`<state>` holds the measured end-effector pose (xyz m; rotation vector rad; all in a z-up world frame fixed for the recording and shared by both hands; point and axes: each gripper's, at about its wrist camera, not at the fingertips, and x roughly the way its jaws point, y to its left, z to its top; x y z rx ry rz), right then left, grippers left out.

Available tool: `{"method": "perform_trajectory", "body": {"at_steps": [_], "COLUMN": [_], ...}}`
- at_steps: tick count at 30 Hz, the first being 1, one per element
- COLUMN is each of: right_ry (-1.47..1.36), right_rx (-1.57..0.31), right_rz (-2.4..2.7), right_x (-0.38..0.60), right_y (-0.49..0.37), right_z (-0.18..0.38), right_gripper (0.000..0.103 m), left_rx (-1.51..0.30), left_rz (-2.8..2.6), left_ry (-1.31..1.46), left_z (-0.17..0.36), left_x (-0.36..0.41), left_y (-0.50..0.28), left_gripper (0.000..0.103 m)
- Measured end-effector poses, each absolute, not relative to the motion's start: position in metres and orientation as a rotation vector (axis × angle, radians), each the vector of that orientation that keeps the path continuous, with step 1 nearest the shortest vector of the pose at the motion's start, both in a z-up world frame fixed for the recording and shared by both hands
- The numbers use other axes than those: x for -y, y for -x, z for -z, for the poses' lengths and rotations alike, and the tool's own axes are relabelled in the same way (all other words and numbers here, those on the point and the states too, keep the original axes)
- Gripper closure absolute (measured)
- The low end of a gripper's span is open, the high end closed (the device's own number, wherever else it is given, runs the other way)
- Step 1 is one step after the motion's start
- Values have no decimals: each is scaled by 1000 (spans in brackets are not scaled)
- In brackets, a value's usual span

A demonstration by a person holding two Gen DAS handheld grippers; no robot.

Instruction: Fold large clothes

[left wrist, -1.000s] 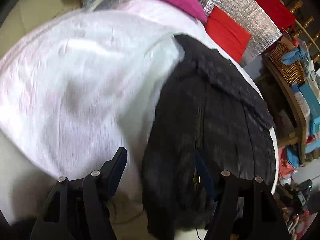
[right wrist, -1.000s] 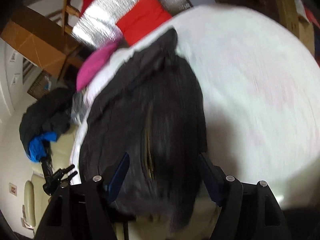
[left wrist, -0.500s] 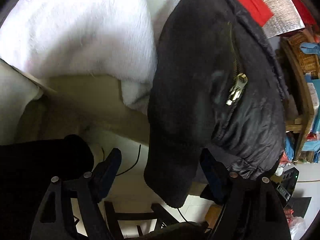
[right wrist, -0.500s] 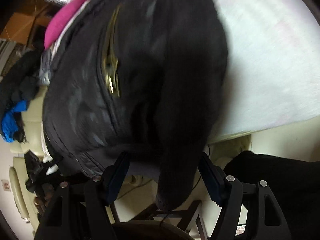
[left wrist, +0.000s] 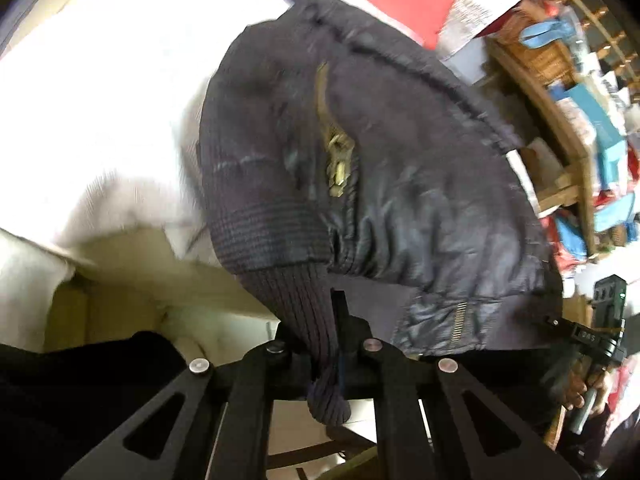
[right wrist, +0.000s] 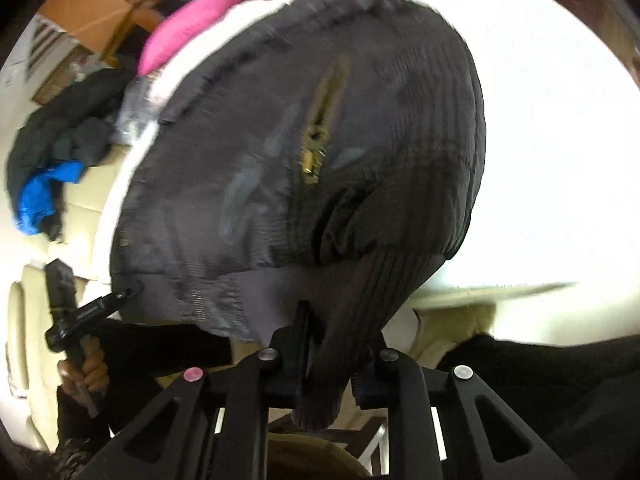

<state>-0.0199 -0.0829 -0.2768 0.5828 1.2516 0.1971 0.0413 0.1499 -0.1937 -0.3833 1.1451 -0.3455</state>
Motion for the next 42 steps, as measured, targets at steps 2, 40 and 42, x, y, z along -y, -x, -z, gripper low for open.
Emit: {"method": "perform_trajectory", "body": {"at_steps": [2,40,42], "right_ry": [-595,-717,-716], "right_rx": [-1188,-751,-774], "right_rz": [-244,-43,-25], "right_x": [88,213,214], "right_y": [21,-432,-452], "right_z": [253,224,246], "right_gripper": [85,95,95], "left_rx": [-1112,-953,-974], "left_rz": [378,397,390], "left_ry": [389,557,575], "left_z": [176,85,107], "left_x": [-153,-119,-122], "left_y": [-39,-556,-574], "left_gripper": [95,94,94]}}
